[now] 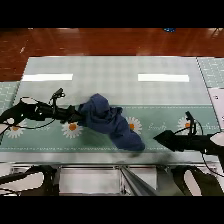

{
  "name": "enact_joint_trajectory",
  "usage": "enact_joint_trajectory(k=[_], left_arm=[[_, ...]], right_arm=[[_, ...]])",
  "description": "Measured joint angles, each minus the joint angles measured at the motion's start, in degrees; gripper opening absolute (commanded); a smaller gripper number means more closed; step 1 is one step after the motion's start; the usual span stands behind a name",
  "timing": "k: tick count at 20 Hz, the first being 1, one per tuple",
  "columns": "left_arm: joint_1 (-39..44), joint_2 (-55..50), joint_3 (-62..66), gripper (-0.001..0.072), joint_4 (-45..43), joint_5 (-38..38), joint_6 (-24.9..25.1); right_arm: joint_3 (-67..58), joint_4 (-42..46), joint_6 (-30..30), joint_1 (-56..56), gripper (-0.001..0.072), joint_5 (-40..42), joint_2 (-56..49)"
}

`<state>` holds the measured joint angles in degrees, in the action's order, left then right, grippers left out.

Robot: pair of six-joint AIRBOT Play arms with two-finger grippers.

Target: Fold the shirts.

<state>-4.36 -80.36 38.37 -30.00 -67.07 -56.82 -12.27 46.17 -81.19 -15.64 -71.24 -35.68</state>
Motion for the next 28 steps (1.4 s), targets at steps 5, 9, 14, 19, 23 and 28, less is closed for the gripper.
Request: enact_joint_trajectory(k=[5, 9, 14, 19, 23, 28], left_arm=[[0.57, -1.53, 4.22, 0.0012, 0.74, -0.83, 0.85], [0.63, -1.81, 5.09, 0.0012, 0.83, -1.07, 0.96], [0.63, -1.88, 5.38, 0.0012, 0.85, -1.09, 1.07], [-0.90, -1.90, 7.06, 0.0012, 0.83, -2.10, 1.09], [-6.47, -0.66, 16.46, 0.0011, 4.74, -8.09, 0.07], [-10.73, 3.34, 39.87, 0.0011, 15.30, -11.54, -3.58]], right_arm=[[3.23, -4.61, -2.29, 11.08, 0.0406, 6.88, -0.61], [3.61, -8.90, -3.69, 21.94, 0.0406, 14.88, -6.01], [1.25, -16.13, -0.85, 31.91, 0.0250, 22.58, -16.24], [-9.55, -17.81, 5.92, 35.43, 0.0027, 24.59, -24.41], [-29.75, -8.90, 5.18, 27.67, 0.0026, 16.94, -26.18], [-65.88, 3.15, 0.00, 19.63, 0.0026, 6.19, -26.69]])
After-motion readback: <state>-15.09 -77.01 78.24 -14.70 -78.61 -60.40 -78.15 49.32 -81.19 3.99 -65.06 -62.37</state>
